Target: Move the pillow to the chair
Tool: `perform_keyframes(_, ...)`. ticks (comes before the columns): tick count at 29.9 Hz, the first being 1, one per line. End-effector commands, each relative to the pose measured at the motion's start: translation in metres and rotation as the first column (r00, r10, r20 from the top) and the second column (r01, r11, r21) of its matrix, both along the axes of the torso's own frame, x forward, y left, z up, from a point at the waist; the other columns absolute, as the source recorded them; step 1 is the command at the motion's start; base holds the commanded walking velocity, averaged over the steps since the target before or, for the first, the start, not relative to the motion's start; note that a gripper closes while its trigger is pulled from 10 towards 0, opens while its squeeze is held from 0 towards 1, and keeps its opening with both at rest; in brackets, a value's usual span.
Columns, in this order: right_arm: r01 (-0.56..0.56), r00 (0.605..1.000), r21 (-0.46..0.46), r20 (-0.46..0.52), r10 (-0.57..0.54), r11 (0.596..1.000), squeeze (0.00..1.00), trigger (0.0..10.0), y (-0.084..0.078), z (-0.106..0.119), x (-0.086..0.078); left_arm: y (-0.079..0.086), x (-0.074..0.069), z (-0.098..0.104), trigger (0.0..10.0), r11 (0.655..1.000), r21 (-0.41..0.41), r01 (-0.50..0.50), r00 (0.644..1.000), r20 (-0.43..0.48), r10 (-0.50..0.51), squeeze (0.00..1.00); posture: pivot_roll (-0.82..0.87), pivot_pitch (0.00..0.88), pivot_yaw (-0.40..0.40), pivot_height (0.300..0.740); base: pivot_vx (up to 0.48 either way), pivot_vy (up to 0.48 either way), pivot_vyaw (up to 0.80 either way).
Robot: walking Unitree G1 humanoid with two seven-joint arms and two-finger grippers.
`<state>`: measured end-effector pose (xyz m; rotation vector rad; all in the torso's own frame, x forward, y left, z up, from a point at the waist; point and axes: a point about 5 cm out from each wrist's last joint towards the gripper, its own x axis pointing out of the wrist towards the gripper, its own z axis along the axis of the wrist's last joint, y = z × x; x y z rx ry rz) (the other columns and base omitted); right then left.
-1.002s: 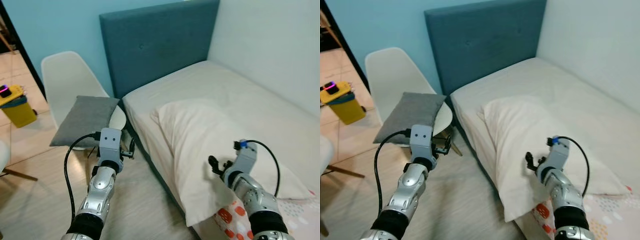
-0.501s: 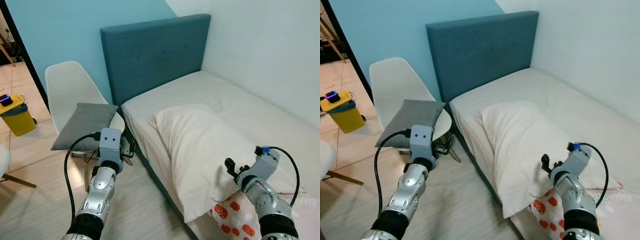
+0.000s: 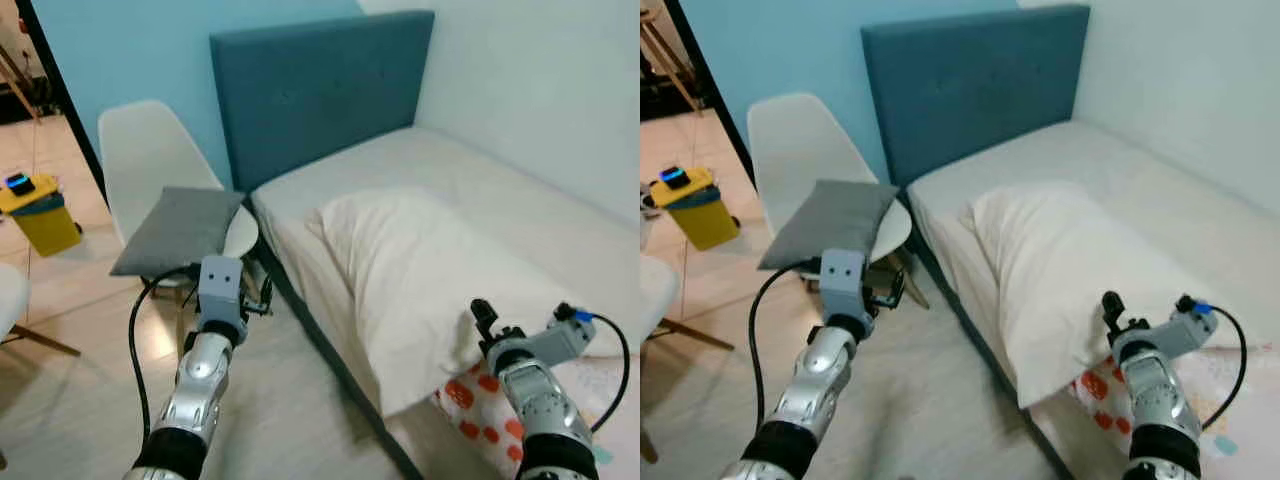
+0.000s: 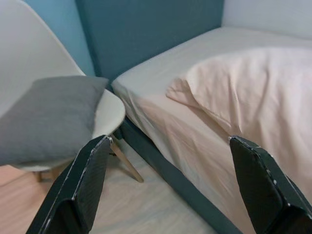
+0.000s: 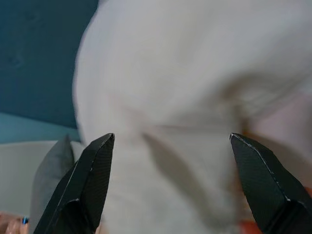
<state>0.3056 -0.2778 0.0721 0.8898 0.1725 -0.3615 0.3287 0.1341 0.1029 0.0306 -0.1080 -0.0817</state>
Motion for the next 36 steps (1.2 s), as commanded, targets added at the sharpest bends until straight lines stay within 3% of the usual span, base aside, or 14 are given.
perform_keyframes(1,0.026,1.000,0.012,0.007,-0.026,1.000,0.00,10.0,-0.004,-0.002,-0.004,0.001,-0.001,-0.002,10.0,1.000,-0.005,0.005,1.000,-0.004,-0.005,0.00,-0.04,0.046,0.018,0.587,0.000,0.000,0.00)
perform_keyframes(9,0.023,0.997,0.035,0.066,-0.025,0.999,0.00,10.0,-0.006,0.003,-0.003,0.001,-0.002,-0.001,10.0,1.000,-0.002,0.015,1.000,-0.001,-0.015,0.00,-0.04,0.047,0.027,0.553,0.000,0.000,0.00)
perform_keyframes(11,-0.085,0.978,0.070,0.199,0.070,0.994,0.00,10.0,0.012,0.016,0.008,0.001,-0.002,0.001,10.0,1.000,0.002,0.021,1.000,0.007,-0.021,0.00,-0.03,0.055,0.033,0.538,0.000,0.000,0.00)
perform_keyframes(17,-0.170,0.944,0.079,0.299,0.139,0.982,0.00,10.0,0.028,0.030,0.016,0.002,-0.004,0.002,10.0,1.000,0.007,0.023,1.000,0.013,-0.023,0.00,-0.01,0.067,0.036,0.519,0.000,0.000,0.00)
perform_keyframes(20,-0.259,0.898,0.074,0.385,0.212,0.963,0.00,10.0,0.044,0.045,0.022,0.006,-0.007,0.002,10.0,1.000,0.013,0.019,1.000,0.016,-0.019,0.00,-0.01,0.080,0.038,0.499,0.000,0.000,0.00)
perform_keyframes(27,-0.326,0.886,0.076,0.374,0.276,0.942,0.00,10.0,0.062,0.044,0.029,0.007,-0.012,0.000,10.0,1.000,0.017,0.020,1.000,0.013,-0.020,0.00,0.00,0.103,0.045,0.465,0.000,0.000,0.00)
perform_keyframes(31,-0.446,0.821,0.056,0.424,0.383,0.894,0.00,10.0,0.092,0.056,0.037,0.007,-0.014,0.002,10.0,1.000,0.019,0.020,1.000,0.017,-0.020,0.00,0.01,0.114,0.043,0.445,0.000,0.000,0.00)
perform_keyframes(33,-0.467,0.806,0.048,0.434,0.402,0.883,0.00,10.0,0.097,0.059,0.038,0.007,-0.014,0.003,10.0,1.000,0.020,0.019,1.000,0.018,-0.019,0.00,0.01,0.114,0.043,0.440,0.000,0.000,0.00)
perform_keyframes(36,-0.532,0.754,0.035,0.474,0.455,0.846,0.00,10.0,0.113,0.069,0.041,0.010,-0.015,0.004,10.0,1.000,0.021,0.012,1.000,0.019,-0.012,0.00,0.02,0.120,0.041,0.425,0.000,0.000,0.00)
